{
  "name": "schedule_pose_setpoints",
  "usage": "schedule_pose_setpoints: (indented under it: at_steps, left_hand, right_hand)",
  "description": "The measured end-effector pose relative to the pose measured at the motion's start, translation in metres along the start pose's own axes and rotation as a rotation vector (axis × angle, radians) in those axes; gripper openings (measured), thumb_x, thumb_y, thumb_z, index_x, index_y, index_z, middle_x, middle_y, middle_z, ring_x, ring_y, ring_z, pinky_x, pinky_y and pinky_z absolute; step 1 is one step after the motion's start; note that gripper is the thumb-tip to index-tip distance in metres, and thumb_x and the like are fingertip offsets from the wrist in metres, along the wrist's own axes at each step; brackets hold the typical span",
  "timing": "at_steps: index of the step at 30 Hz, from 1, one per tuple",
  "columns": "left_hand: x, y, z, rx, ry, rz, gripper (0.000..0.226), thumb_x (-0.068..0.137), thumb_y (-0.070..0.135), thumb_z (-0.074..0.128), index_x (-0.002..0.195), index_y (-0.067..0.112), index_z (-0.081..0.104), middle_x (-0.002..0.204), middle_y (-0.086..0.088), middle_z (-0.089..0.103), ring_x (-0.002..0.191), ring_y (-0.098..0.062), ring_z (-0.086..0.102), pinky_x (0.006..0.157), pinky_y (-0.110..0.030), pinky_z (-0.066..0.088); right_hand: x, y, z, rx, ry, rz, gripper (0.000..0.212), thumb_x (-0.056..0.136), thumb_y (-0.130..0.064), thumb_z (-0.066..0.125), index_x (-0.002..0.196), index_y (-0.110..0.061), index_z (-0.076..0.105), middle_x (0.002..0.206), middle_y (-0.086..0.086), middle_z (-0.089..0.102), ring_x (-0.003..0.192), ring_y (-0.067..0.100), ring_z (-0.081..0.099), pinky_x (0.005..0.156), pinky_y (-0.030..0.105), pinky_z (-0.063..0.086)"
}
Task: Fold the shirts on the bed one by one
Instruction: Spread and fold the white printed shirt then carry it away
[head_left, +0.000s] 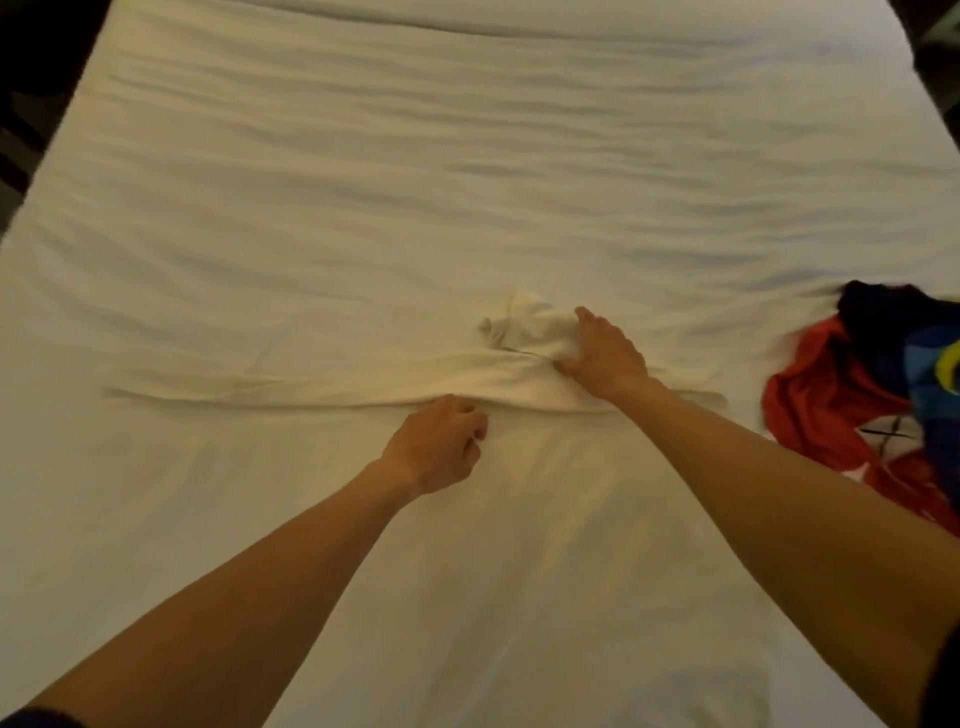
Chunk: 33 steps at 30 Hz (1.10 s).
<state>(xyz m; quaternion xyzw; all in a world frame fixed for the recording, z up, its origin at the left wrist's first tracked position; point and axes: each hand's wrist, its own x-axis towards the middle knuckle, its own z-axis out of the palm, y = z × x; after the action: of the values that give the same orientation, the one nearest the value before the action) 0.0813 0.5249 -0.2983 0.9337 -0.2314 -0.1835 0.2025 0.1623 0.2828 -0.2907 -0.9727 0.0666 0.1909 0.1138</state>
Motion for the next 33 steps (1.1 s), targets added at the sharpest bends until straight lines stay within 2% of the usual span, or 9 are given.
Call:
schedule_pose_setpoints:
  at_steps: [3, 6, 8, 11, 18, 24, 28, 29, 33]
  left_hand:
    - [0.018, 0.009, 0.018, 0.025, 0.118, 0.079, 0.021, 0.087, 0.008, 0.056, 0.105, 0.008, 0.067, 0.115, -0.010, 0.062, 0.106, -0.032, 0.056, 0.084, -0.041, 0.049]
    - [0.034, 0.017, 0.029, 0.082, 0.209, 0.119, 0.031, 0.080, 0.006, 0.063, 0.112, 0.007, 0.066, 0.124, -0.017, 0.060, 0.112, -0.038, 0.058, 0.094, -0.044, 0.049]
    - [0.042, 0.021, 0.035, 0.093, 0.203, 0.066, 0.043, 0.084, 0.010, 0.063, 0.127, 0.010, 0.061, 0.142, -0.020, 0.051, 0.131, -0.037, 0.049, 0.106, -0.047, 0.040]
    - [0.048, 0.026, 0.048, 0.139, 0.109, -0.085, 0.055, 0.100, 0.025, 0.043, 0.154, 0.022, 0.034, 0.165, -0.011, 0.017, 0.152, -0.028, 0.015, 0.121, -0.050, 0.011]
    - [0.043, 0.021, 0.070, 0.254, 0.091, -0.148, 0.061, 0.097, 0.050, 0.005, 0.156, 0.033, 0.000, 0.165, 0.002, -0.012, 0.153, -0.023, -0.010, 0.122, -0.052, -0.005]
    - [0.043, 0.031, 0.076, 0.275, 0.079, -0.228, 0.063, 0.096, 0.049, 0.002, 0.157, 0.032, -0.005, 0.166, 0.001, -0.014, 0.152, -0.023, -0.014, 0.121, -0.055, -0.006]
    - [0.039, 0.045, 0.082, 0.231, 0.091, -0.294, 0.064, 0.096, 0.049, 0.001, 0.157, 0.029, -0.004, 0.165, 0.000, -0.013, 0.152, -0.024, -0.015, 0.121, -0.055, -0.007]
    - [0.038, 0.047, 0.084, 0.231, 0.094, -0.299, 0.064, 0.096, 0.049, 0.001, 0.157, 0.028, -0.003, 0.165, 0.000, -0.013, 0.152, -0.024, -0.014, 0.121, -0.055, -0.006]
    - [0.039, 0.045, 0.087, 0.236, 0.106, -0.282, 0.063, 0.098, 0.047, 0.006, 0.157, 0.028, -0.004, 0.165, 0.000, -0.012, 0.152, -0.025, -0.013, 0.121, -0.056, -0.006]
  right_hand:
    - [0.031, 0.013, -0.022, -0.010, -0.008, 0.004, 0.026, 0.095, -0.033, 0.060, 0.104, -0.011, 0.070, 0.112, 0.016, 0.066, 0.101, 0.034, 0.062, 0.076, 0.034, 0.046]
    - [0.056, 0.031, -0.049, 0.211, 0.096, 0.110, 0.021, 0.093, -0.024, 0.059, 0.082, -0.011, 0.071, 0.092, 0.017, 0.070, 0.088, 0.033, 0.066, 0.077, 0.035, 0.053]
    - [0.065, 0.040, -0.051, 0.452, 0.294, 0.186, 0.022, 0.095, -0.017, 0.054, 0.106, -0.009, 0.071, 0.114, 0.019, 0.067, 0.109, 0.034, 0.063, 0.098, 0.037, 0.049]
    - [0.037, 0.041, -0.023, 0.552, 0.343, 0.123, 0.065, 0.099, -0.028, 0.056, 0.155, -0.015, 0.025, 0.163, 0.014, 0.014, 0.148, 0.028, 0.023, 0.116, 0.035, 0.021]
    - [-0.084, 0.093, 0.077, -0.062, 0.208, -0.486, 0.061, 0.100, -0.039, 0.036, 0.156, -0.017, 0.025, 0.165, 0.003, 0.013, 0.153, 0.019, 0.010, 0.117, 0.059, 0.018]
    - [-0.076, 0.129, 0.065, 0.065, 0.308, 0.495, 0.071, 0.102, -0.047, 0.032, 0.158, -0.011, 0.009, 0.165, 0.013, -0.002, 0.152, 0.034, -0.006, 0.117, 0.066, -0.004]
    - [-0.083, 0.110, 0.074, -0.140, 0.179, -0.597, 0.063, 0.102, -0.041, 0.034, 0.158, -0.019, 0.014, 0.166, 0.005, 0.007, 0.153, 0.023, 0.004, 0.121, 0.058, 0.007]
    - [-0.081, 0.114, 0.072, -0.187, 0.087, -0.663, 0.063, 0.103, -0.042, 0.033, 0.158, -0.023, 0.010, 0.166, 0.001, 0.003, 0.153, 0.018, 0.000, 0.122, 0.055, 0.006]
    - [-0.066, 0.118, 0.067, -0.020, 0.208, 0.279, 0.069, 0.103, -0.045, 0.030, 0.158, -0.014, 0.001, 0.166, 0.004, -0.009, 0.152, 0.019, -0.012, 0.119, 0.060, -0.004]
